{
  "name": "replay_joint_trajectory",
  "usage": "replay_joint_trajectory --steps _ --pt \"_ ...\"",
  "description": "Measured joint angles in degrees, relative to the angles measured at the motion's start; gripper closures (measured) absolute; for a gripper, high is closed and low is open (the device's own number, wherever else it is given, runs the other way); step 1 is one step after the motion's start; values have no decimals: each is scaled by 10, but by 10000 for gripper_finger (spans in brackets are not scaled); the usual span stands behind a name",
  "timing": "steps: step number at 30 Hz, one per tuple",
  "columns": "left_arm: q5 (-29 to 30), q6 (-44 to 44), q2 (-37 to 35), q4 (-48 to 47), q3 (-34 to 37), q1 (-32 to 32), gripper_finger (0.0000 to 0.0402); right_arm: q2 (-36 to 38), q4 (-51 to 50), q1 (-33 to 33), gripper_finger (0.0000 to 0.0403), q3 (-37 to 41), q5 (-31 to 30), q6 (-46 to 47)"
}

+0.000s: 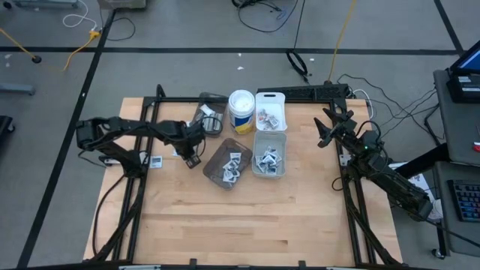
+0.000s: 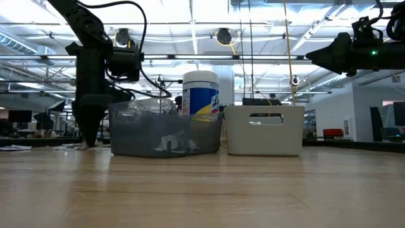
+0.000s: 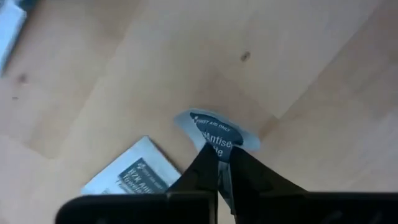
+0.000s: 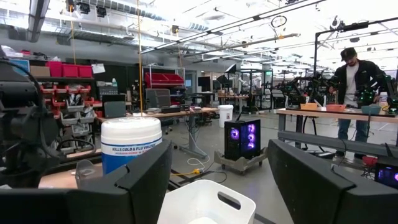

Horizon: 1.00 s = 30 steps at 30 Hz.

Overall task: Pick & Place First Aid Supplies
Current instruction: Put the towelette pack into the bottom black bin

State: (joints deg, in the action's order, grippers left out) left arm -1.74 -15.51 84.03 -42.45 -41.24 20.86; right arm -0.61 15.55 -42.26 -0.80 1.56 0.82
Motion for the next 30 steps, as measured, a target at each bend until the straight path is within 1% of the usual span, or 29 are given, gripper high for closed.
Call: replay_joint_trajectory --steps 6,10,15,19,24,30 --pt "4 -2 -8 -88 -55 2 383 0 0 0 140 0 0 0" --pt "7 4 -12 -151 -102 4 392 0 0 0 140 0 0 0" --pt "3 5 -13 -242 -169 4 383 0 0 0 140 0 0 0" --pt "1 2 -13 -303 -216 3 392 0 0 0 140 0 0 0" --pt "-13 -1 -16 -376 -266 -7 387 0 0 0 140 0 0 0" --pt "-16 -18 -13 -429 -312 -29 393 0 0 0 140 0 0 0"
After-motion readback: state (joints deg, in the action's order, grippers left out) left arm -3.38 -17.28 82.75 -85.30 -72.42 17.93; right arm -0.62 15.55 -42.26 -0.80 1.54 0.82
